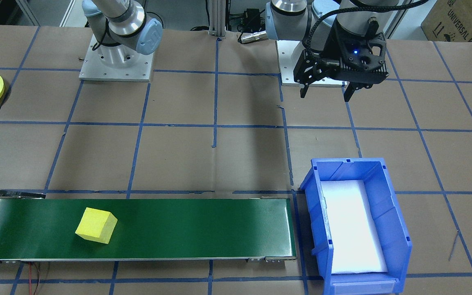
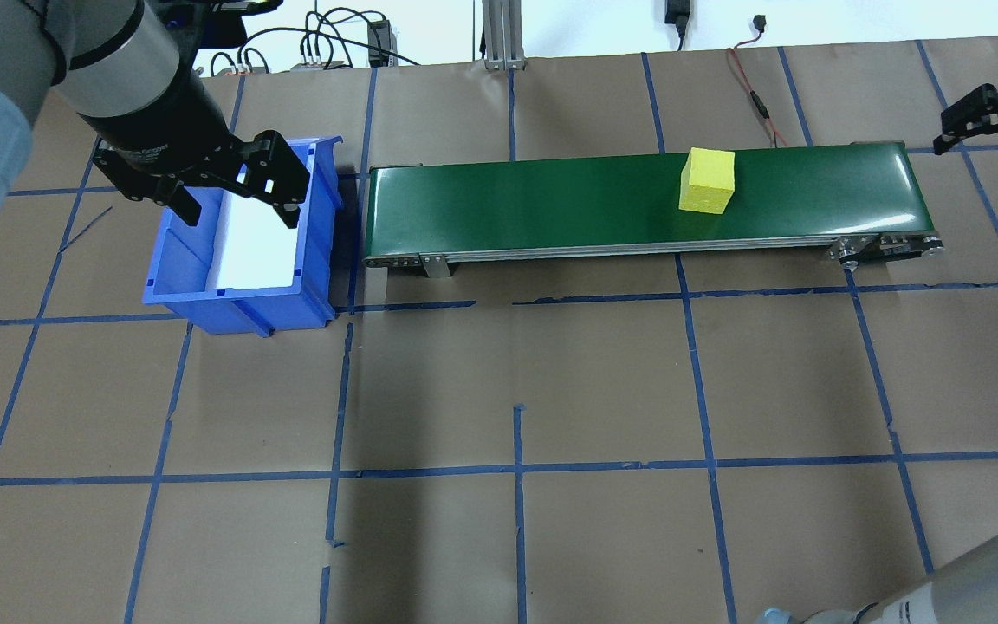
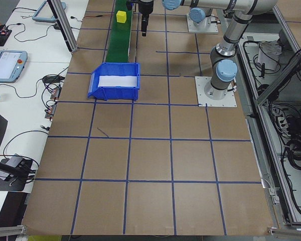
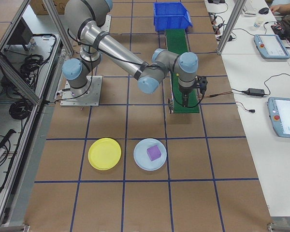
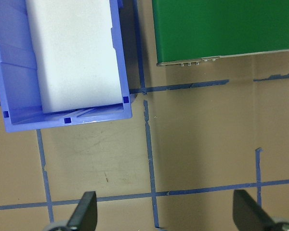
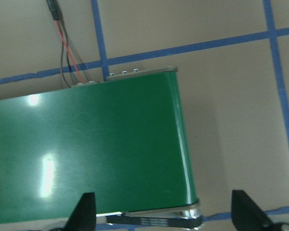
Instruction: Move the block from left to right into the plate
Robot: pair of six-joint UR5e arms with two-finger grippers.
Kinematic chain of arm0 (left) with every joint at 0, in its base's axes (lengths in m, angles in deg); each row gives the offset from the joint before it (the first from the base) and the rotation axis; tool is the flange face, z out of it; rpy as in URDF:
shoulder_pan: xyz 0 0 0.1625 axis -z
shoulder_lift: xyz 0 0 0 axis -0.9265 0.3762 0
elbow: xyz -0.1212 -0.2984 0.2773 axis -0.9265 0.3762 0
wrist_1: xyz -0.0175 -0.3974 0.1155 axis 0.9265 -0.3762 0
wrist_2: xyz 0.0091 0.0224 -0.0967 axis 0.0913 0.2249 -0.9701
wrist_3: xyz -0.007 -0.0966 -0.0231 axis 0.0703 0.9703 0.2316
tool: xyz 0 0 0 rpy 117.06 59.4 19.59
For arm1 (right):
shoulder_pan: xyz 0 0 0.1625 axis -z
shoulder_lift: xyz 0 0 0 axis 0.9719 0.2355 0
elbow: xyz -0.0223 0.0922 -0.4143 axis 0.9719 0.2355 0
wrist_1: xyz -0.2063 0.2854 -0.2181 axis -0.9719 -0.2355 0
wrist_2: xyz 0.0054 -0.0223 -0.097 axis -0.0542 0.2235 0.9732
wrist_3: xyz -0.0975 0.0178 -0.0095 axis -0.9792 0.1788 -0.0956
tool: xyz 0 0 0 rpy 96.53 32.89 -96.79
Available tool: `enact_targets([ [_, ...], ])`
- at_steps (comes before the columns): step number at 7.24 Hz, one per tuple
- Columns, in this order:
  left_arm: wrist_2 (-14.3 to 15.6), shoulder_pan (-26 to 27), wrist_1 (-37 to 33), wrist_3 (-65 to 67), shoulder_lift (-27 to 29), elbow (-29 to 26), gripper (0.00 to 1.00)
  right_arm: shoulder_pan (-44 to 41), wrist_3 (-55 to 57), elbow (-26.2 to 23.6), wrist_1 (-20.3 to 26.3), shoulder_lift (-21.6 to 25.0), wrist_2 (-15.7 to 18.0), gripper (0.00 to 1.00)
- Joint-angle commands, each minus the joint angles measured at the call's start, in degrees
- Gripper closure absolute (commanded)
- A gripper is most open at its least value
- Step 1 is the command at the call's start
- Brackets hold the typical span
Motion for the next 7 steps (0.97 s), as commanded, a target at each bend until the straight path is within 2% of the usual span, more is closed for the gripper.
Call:
enact_targets([
  [1, -0.1, -0.3, 0.0, 0.0, 0.0, -0.2, 0.0, -4.9, 12.5, 0.5, 0.0, -1.1, -3.7, 0.0],
  [2, 0.0, -0.2, -0.1, -0.1, 0.0, -0.3, 0.0, -5.2, 16.9, 0.3, 0.0, -1.6, -7.4, 0.0],
  [3, 0.1, -0.3, -0.1, -0.1, 0.0, -0.2, 0.0, -5.2, 16.3, 0.2, -0.3, -3.6, -8.0, 0.0],
  [7, -0.2, 0.0, -0.1, 0.0, 0.0, -0.4, 0.0, -5.2, 8.3, -0.2, -0.7, -5.2, -8.7, 0.0],
])
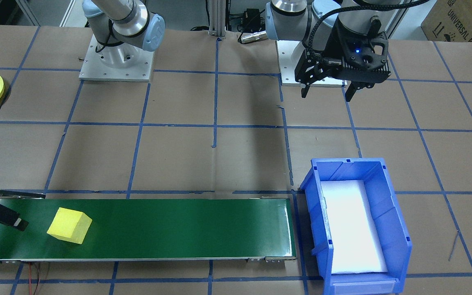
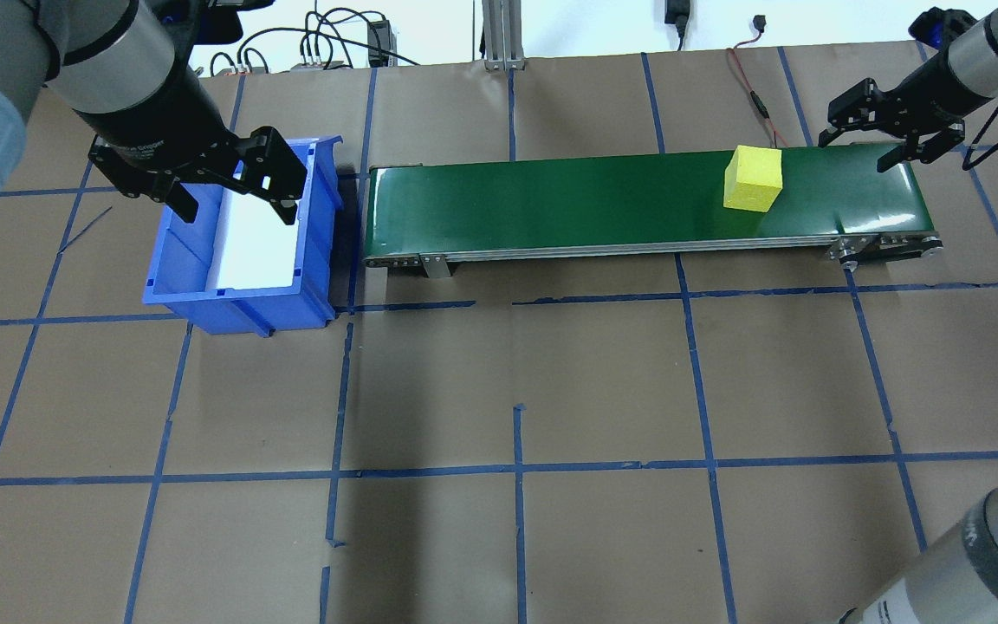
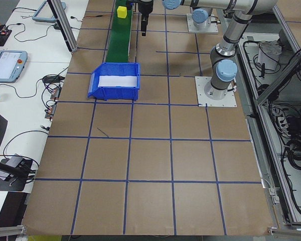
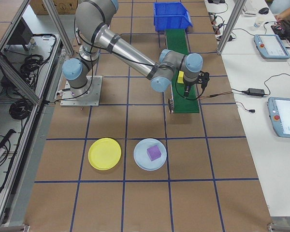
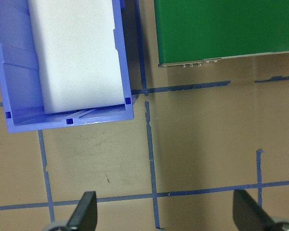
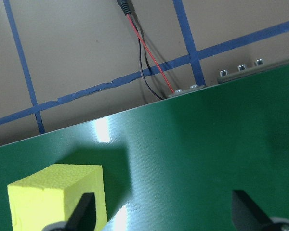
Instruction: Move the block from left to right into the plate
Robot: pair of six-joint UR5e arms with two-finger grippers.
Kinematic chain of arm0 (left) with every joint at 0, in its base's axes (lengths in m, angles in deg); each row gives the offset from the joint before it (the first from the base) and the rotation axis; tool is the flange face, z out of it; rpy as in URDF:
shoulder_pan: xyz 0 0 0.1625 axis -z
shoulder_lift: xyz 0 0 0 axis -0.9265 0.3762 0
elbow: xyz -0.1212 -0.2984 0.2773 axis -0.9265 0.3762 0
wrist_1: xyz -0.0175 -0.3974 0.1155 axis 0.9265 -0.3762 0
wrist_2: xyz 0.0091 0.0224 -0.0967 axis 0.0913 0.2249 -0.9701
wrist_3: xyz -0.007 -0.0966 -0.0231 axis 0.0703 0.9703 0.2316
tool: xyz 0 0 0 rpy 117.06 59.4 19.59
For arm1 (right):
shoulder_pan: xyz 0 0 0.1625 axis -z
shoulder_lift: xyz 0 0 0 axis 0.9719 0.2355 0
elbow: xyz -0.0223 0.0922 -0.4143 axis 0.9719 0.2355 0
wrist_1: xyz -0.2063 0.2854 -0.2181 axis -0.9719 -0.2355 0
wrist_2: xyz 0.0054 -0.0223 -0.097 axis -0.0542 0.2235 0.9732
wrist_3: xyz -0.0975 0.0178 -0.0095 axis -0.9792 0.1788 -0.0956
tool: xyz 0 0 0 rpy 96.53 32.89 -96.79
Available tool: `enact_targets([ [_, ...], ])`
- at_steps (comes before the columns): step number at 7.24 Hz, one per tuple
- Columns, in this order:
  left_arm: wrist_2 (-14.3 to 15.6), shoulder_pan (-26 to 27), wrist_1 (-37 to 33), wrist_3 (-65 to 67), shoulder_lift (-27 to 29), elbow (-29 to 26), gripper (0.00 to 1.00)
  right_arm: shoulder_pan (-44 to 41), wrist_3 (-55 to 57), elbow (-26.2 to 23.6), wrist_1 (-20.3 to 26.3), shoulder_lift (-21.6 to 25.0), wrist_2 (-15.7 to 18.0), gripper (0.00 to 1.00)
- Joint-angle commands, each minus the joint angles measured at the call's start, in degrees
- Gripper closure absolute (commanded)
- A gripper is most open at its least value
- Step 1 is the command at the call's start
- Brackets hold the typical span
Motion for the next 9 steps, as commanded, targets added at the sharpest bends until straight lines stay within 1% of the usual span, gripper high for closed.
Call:
enact_targets([
  [1, 0.0, 0.1, 0.1, 0.0, 0.1, -0.1, 0.0, 0.1, -0.8, -0.3, -1.0, 0.2, -5.4, 0.0],
  [3, -0.2, 0.1, 0.1, 0.0, 0.1, -0.1, 0.0, 0.0, -1.4, 0.0, -1.6, 0.1, -5.5, 0.0],
  [4, -0.2, 0.1, 0.1, 0.1, 0.1, -0.1, 0.0, 0.0, -1.9, -0.3, -4.1, -0.4, -5.5, 0.0],
  [9, -0.3, 0.3, 0.1, 0.0, 0.1, -0.1, 0.0, 0.0, -1.8, -1.9, -4.2, -0.7, -5.4, 0.0],
])
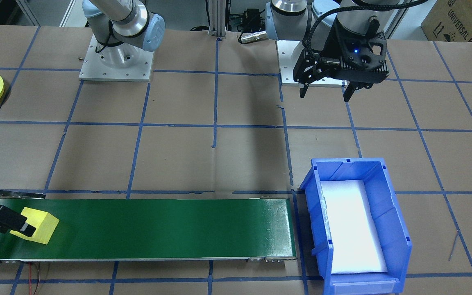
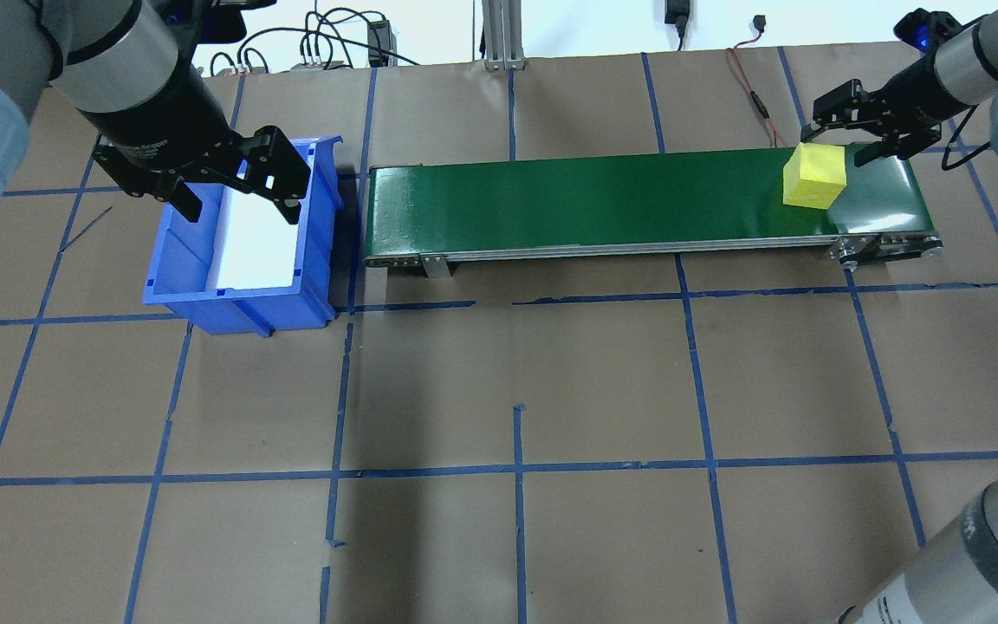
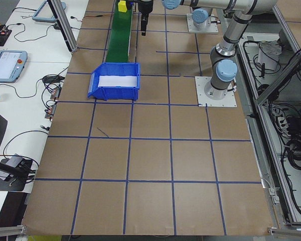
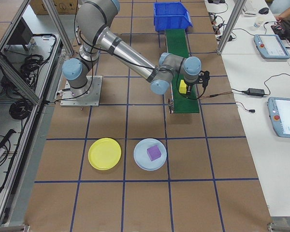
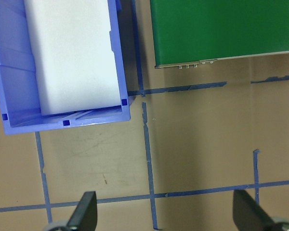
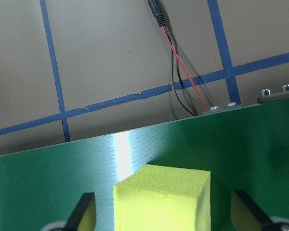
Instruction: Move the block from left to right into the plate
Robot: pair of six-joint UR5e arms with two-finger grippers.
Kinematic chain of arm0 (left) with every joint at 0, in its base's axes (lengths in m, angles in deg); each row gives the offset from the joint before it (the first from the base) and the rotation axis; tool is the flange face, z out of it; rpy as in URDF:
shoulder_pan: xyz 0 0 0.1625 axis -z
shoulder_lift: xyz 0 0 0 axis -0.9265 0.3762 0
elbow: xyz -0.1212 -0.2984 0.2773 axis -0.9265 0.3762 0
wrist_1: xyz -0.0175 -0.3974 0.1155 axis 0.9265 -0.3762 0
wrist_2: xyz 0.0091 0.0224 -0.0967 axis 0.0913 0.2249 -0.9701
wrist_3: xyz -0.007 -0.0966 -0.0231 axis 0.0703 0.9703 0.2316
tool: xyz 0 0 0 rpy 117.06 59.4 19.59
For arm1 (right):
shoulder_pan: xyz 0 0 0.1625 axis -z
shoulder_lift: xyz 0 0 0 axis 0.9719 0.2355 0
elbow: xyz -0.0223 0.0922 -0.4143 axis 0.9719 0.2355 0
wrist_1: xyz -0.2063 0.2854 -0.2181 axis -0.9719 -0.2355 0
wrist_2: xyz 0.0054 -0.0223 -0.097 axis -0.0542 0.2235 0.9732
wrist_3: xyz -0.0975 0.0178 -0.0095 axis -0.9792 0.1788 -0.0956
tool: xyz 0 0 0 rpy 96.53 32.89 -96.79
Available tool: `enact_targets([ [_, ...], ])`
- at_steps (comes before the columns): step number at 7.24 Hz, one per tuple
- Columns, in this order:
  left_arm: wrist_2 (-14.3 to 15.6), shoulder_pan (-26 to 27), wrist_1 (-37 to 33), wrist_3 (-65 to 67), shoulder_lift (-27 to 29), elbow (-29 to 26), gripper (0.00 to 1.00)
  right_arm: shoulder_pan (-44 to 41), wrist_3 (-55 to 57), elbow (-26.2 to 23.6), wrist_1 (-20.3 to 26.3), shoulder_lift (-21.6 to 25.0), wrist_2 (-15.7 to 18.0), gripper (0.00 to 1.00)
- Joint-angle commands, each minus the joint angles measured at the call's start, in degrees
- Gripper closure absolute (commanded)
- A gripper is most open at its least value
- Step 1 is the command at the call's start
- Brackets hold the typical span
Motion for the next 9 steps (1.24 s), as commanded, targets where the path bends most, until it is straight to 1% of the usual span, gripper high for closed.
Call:
enact_targets([
  [1, 0.0, 0.0, 0.0, 0.0, 0.0, 0.0, 0.0, 0.0, -0.1, -0.5, -0.1, -0.2, 0.3, 0.0],
  [2, 0.0, 0.0, 0.0, 0.0, 0.0, 0.0, 0.0, 0.0, -1.4, -1.3, -0.1, -0.4, 2.8, 0.0],
  [3, 0.0, 0.0, 0.0, 0.0, 0.0, 0.0, 0.0, 0.1, -3.7, -1.8, -0.6, -0.5, 6.9, 0.0],
  [4, 0.1, 0.0, 0.0, 0.0, 0.0, 0.0, 0.0, 0.1, -3.6, -1.8, -0.9, -0.6, 7.8, 0.03],
  [5, 0.1, 0.0, 0.0, 0.0, 0.0, 0.1, 0.0, 0.1, -3.9, -1.8, -1.0, -0.6, 13.2, 0.35],
  [6, 0.1, 0.0, 0.0, 0.0, 0.0, 0.1, 0.0, 0.1, -4.0, -1.4, -1.5, -0.4, 18.0, 0.7],
  [7, 0.1, 0.0, 0.0, 0.0, -0.1, 0.1, 0.0, 0.2, -5.2, -1.2, -1.5, 0.4, 18.7, 0.75],
  [8, 0.2, 0.0, 0.0, 0.0, 0.0, 0.1, 0.0, 0.5, -10.3, -1.8, -1.4, 1.8, 21.4, 0.75],
  [9, 0.2, 0.0, 0.0, 0.0, 0.0, 0.1, 0.0, 2.4, -16.1, -1.9, -0.4, 3.2, 23.0, 0.75],
])
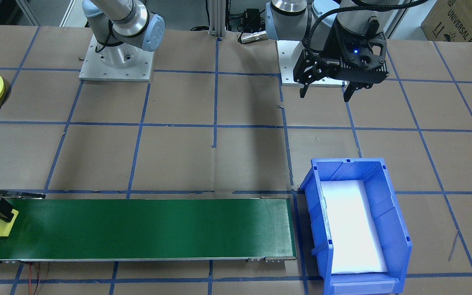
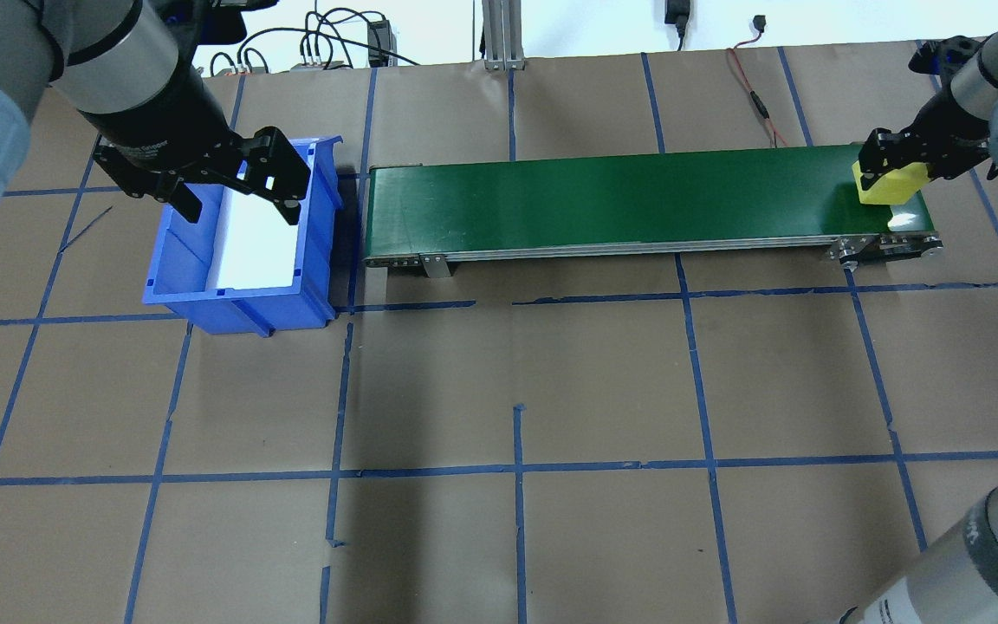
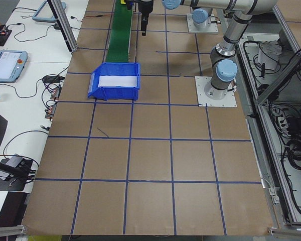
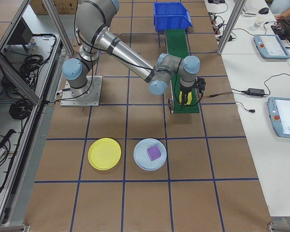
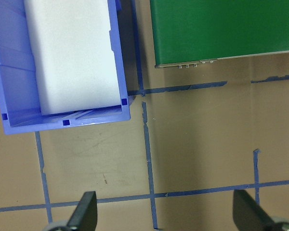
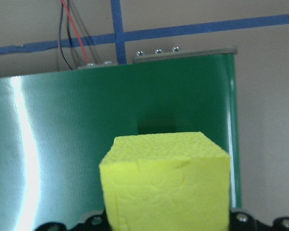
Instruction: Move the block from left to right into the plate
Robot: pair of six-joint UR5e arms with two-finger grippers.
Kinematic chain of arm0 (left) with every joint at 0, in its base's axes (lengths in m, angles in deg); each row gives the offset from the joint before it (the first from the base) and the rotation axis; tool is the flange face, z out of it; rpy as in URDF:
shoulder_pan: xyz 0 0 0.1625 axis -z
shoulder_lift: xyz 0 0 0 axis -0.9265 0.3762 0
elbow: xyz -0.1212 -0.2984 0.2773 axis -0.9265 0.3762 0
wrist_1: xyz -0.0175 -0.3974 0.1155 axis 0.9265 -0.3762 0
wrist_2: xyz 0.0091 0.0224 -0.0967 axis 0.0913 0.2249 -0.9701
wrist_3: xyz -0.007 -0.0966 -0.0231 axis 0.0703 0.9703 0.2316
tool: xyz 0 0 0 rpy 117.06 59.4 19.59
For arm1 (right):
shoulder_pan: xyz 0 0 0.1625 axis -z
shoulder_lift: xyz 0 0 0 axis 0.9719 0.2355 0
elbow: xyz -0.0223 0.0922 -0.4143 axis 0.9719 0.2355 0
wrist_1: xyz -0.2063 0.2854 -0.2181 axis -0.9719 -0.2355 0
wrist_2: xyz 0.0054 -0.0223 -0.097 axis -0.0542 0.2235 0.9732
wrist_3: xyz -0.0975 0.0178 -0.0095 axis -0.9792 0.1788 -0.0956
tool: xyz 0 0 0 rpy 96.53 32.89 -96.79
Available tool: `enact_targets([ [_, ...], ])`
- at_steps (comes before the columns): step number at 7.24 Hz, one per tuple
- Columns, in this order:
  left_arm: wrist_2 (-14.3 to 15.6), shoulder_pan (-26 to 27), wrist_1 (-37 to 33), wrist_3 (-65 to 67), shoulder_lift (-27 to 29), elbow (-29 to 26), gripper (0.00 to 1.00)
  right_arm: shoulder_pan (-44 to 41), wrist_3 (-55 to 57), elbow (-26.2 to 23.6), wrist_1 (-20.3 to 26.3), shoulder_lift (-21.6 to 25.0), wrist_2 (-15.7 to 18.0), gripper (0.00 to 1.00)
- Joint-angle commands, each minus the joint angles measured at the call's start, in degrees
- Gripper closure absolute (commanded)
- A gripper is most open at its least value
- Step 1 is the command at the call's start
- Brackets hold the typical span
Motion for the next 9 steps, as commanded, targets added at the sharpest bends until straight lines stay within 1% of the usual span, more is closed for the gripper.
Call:
enact_targets([
  [1, 0.0, 0.0, 0.0, 0.0, -0.1, 0.1, 0.0, 5.2, -12.7, -1.8, 1.2, 2.8, 4.5, 0.76],
  [2, 0.0, 0.0, 0.0, 0.0, -0.1, 0.0, 0.0, 8.7, -20.3, -5.5, 0.6, 3.7, 7.1, 0.76],
  [3, 0.1, 0.0, 0.0, 0.0, -0.1, 0.0, 0.0, 16.3, -26.0, -9.0, 2.0, 6.7, 8.5, 0.76],
  [4, 0.1, 0.0, 0.0, 0.0, 0.0, 0.0, 0.0, 24.0, -29.7, -14.5, 1.8, 10.9, 7.1, 0.76],
  [5, 0.1, 0.0, 0.0, 0.0, 0.0, 0.0, 0.0, 28.3, -35.8, -17.6, -0.6, 12.9, 7.3, 0.76],
  [6, 0.0, 0.0, 0.0, 0.0, 0.0, 0.0, 0.0, 35.3, -38.9, -18.2, -0.9, 13.2, 7.7, 0.76],
  [7, 0.1, 0.0, 0.0, 0.0, 0.0, 0.0, 0.0, 40.3, -41.5, -19.2, -2.1, 13.3, 7.5, 0.76],
  [8, 0.1, 0.0, 0.0, 0.0, -0.1, 0.0, 0.0, 42.8, -41.7, -20.1, -2.7, 13.1, 8.0, 0.76],
  [9, 0.1, 0.0, -0.1, 0.0, 0.0, 0.0, 0.0, 45.2, -41.4, -22.6, -2.8, 13.0, 8.0, 0.76],
])
